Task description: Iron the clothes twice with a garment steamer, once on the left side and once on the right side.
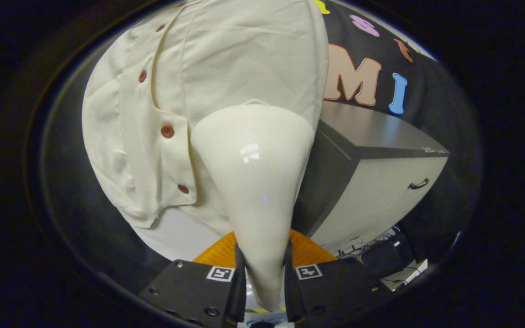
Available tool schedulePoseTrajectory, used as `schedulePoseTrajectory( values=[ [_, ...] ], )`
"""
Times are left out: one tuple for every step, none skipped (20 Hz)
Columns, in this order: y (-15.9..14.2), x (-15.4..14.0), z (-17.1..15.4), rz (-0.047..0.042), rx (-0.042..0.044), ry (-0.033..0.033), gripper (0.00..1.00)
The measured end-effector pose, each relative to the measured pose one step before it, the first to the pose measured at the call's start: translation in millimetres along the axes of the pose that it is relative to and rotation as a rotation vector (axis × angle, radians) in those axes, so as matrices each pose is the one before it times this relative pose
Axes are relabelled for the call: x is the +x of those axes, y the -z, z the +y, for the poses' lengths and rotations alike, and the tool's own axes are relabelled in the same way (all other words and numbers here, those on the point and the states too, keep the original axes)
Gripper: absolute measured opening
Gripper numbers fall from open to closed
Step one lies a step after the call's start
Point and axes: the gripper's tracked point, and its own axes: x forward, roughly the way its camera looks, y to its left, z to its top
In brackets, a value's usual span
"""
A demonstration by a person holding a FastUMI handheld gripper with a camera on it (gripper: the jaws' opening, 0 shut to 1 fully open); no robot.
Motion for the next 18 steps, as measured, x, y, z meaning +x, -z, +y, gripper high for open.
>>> schedulePoseTrajectory(
  values=[
    [8.38,2.38,-0.25,0.01718,0.00043,0.00171,0.35],
    [5.34,2.57,-0.02,0.00765,0.00019,0.00161,0.35],
    [5.64,2.23,-0.41,0.01002,0.00223,0.003,0.35],
    [5.55,1.72,-0.08,0.00698,-0.00089,0.00357,0.35],
    [5.7,1.32,-0.97,0.00929,-0.00591,0.00275,0.35],
    [6.13,0.56,-1.05,0.00941,-0.00464,0.00372,0.35],
    [6.63,1.02,0.51,0.01002,-0.00444,-0.00078,0.35],
    [6.33,1.12,1.98,0.00676,-0.00184,-0.00556,0.35],
    [6.92,0.79,-0.26,0.01321,0.00077,-0.00056,0.35],
    [7.13,-0.37,-0.78,0.01209,0.00131,0.00075,0.35],
    [7.19,-1.95,-0.24,0.01197,-0.00147,-0.00152,0.35],
    [7.71,-1.87,0.47,0.01051,-0.00082,0.00068,0.35],
    [5.62,-3.02,0.9,0.00357,-0.00076,0.00117,0.35],
    [6.85,-4.97,1.87,0.00343,-0.00207,0.00026,0.35],
    [5.62,-5.38,0.87,0.00132,0.0004,0.00145,0.35],
    [4.87,-5.32,1.9,-0.00067,-0.00134,-0.00081,0.35],
    [3.47,-5.51,2.13,-0.0022,-0.00107,-0.00119,0.35],
    [4.14,-6.15,2.08,-0.00454,-0.00303,-0.00194,0.35]
  ],
)
